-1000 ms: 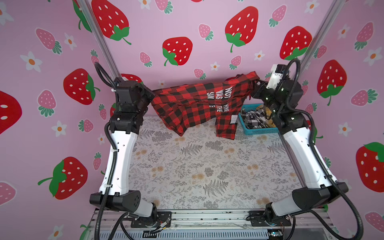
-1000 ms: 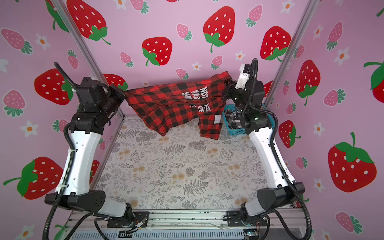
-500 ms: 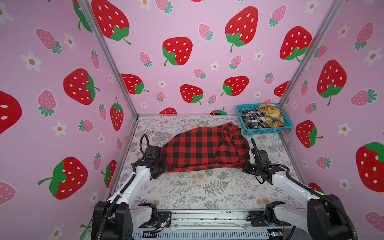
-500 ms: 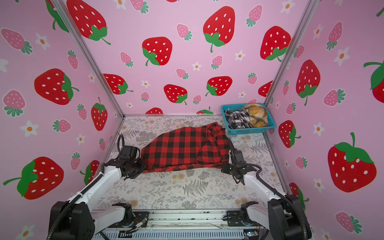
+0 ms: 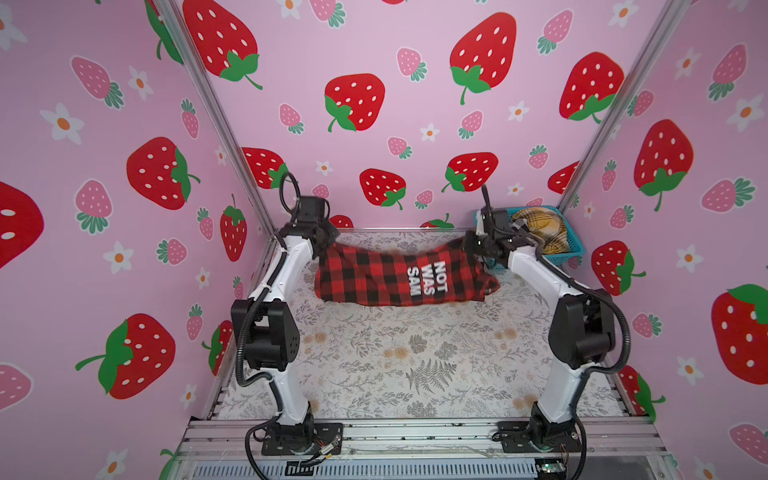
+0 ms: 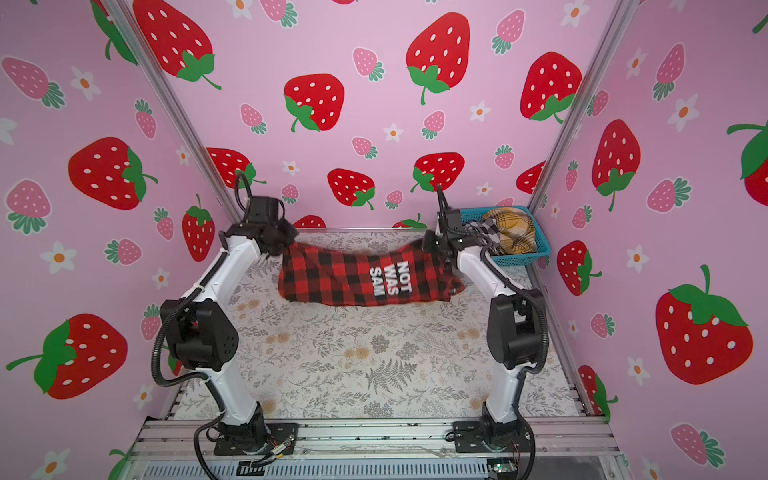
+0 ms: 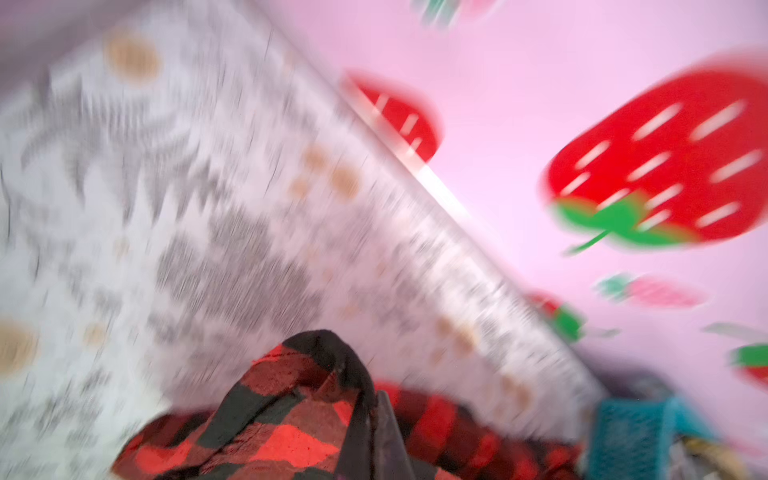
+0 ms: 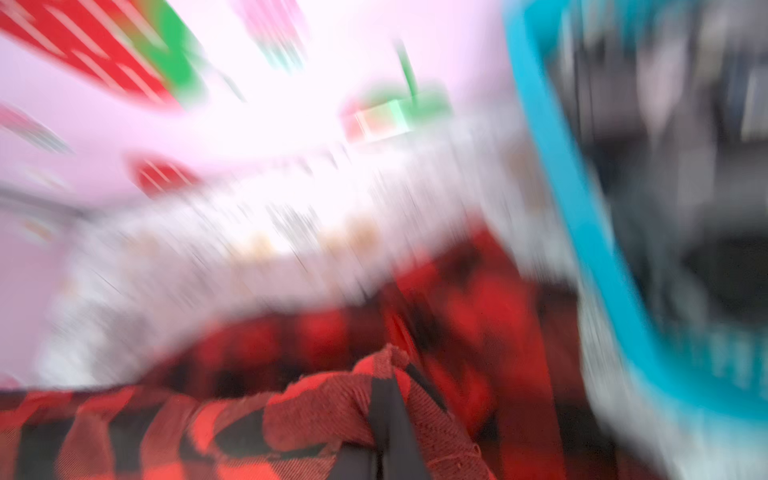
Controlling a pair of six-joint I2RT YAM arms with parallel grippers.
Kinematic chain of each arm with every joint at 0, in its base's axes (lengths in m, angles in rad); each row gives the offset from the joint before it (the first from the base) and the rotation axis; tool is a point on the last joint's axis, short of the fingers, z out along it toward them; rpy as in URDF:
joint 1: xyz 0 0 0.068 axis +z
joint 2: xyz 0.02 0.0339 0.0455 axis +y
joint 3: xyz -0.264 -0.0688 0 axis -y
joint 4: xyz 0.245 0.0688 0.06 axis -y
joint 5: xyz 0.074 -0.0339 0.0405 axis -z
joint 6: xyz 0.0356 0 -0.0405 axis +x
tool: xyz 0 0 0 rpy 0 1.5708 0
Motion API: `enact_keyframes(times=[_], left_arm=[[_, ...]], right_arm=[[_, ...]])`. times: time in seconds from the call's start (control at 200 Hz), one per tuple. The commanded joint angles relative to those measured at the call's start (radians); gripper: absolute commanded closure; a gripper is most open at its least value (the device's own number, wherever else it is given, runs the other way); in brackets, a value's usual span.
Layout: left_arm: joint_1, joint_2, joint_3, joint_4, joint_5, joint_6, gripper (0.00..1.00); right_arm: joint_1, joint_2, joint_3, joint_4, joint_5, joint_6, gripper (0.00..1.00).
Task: Fold and stack the long sleeve shirts
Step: 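Lay the shirt flat on the table by drawing both grippers toward the robot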
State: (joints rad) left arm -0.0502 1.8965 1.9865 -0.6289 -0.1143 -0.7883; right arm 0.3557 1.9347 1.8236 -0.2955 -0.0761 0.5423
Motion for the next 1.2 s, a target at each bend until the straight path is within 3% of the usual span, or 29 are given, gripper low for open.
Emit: enact_keyframes(times=[0.0,0.065,0.14,0.26,0.42,0.68,0.94,1.191], left_arm=[[0.016,-0.088,0.272,-0.165,-0.254,0.021,1.0],[0.022,-0.148,0.25,-0.129,-0.243,0.028,1.0],[0.018,-0.229,0.122,-0.097,-0.199,0.029,1.0],[0.012,-0.405,-0.274,0.018,-0.131,0.001,1.0],[0.012,-0.585,-0.713,0.003,-0.107,0.012,1.0],[0.013,-0.712,-1.218,-0.073,-0.015,-0.042,1.0],[0.01,-0.693,-1.34,-0.114,0.1,-0.091,1.0],[-0.001,-0.71,-1.235,-0.186,0.123,-0.047,1.0]], right_arm=[[-0.001,-0.036,0.312,-0.021,-0.017,-0.028,1.0],[-0.001,-0.067,0.331,0.037,-0.032,-0.037,1.0],[-0.001,-0.137,0.224,0.102,-0.035,-0.055,1.0],[-0.006,-0.259,-0.087,0.177,-0.011,-0.079,1.0],[-0.011,-0.417,-0.535,0.27,-0.006,-0.077,1.0],[-0.005,-0.613,-1.121,0.317,0.01,0.006,1.0],[-0.004,-0.715,-1.387,0.253,-0.011,0.079,1.0],[-0.004,-0.795,-1.365,0.195,-0.016,0.096,1.0]])
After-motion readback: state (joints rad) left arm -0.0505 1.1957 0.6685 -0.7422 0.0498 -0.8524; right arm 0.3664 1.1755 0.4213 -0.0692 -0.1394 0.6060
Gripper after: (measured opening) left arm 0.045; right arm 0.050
